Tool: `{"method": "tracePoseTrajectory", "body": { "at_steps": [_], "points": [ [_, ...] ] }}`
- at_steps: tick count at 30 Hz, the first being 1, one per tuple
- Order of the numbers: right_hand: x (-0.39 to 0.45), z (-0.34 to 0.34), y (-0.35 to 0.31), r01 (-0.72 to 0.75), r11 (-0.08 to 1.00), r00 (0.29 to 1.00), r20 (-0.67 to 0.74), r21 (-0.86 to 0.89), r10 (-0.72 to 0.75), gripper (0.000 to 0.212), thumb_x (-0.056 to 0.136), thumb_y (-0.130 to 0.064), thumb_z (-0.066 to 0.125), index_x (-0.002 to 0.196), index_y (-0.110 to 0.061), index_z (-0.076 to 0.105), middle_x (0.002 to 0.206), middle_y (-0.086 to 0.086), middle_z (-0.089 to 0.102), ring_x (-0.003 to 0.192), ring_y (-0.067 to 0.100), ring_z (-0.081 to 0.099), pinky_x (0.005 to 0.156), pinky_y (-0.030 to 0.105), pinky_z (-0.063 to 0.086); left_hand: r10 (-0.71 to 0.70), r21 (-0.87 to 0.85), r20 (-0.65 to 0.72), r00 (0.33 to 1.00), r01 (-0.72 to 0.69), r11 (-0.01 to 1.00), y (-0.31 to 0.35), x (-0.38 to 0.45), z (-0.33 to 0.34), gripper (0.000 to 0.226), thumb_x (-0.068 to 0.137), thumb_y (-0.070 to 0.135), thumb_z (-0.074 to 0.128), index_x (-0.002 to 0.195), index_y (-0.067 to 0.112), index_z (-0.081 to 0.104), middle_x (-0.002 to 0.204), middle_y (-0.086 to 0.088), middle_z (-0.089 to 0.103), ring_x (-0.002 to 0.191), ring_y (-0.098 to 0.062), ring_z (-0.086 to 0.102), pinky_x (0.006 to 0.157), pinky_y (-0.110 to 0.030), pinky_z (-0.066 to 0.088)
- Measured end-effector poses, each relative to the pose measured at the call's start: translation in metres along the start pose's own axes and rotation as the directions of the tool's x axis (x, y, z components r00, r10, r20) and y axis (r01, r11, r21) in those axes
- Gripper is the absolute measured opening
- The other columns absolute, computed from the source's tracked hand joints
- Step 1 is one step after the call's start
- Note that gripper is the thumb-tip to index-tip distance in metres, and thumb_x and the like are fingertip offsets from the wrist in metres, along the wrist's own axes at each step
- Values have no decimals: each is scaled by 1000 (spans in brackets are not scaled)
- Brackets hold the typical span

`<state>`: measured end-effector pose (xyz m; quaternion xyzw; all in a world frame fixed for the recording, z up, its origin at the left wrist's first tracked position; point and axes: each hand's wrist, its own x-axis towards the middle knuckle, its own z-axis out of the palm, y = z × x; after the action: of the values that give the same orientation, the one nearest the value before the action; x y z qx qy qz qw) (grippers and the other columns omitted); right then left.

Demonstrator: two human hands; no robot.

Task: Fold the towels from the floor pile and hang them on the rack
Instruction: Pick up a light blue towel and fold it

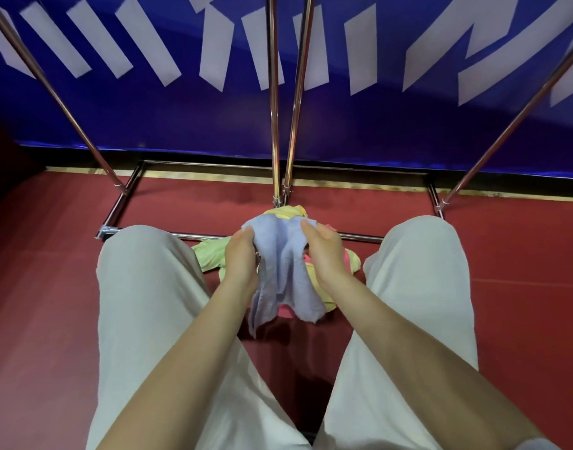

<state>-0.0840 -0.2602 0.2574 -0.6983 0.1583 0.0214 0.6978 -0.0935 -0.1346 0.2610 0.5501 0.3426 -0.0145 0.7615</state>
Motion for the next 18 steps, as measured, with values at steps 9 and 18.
{"method": "tracePoseTrajectory", "body": {
  "at_steps": [9,18],
  "points": [
    [-4,15,-7,207,956,978,47,-207,-202,25,99,-16,47,110,-12,68,87,-8,63,76,-3,55,68,5,39,219,136,130,967,-237,962,-8,-10,18,16,85,30,49,79,20,61,82,-4,60,78,-19,53,75,-40,44],
    [3,15,-18,259,946,950,228,-192,-214,24,95,-6,49,110,-9,67,68,-7,59,59,-1,56,65,15,47,271,152,83,959,-281,947,-8,2,14,18,96,22,51,96,13,66,89,0,68,79,-7,60,72,-21,46]
  ]
}}
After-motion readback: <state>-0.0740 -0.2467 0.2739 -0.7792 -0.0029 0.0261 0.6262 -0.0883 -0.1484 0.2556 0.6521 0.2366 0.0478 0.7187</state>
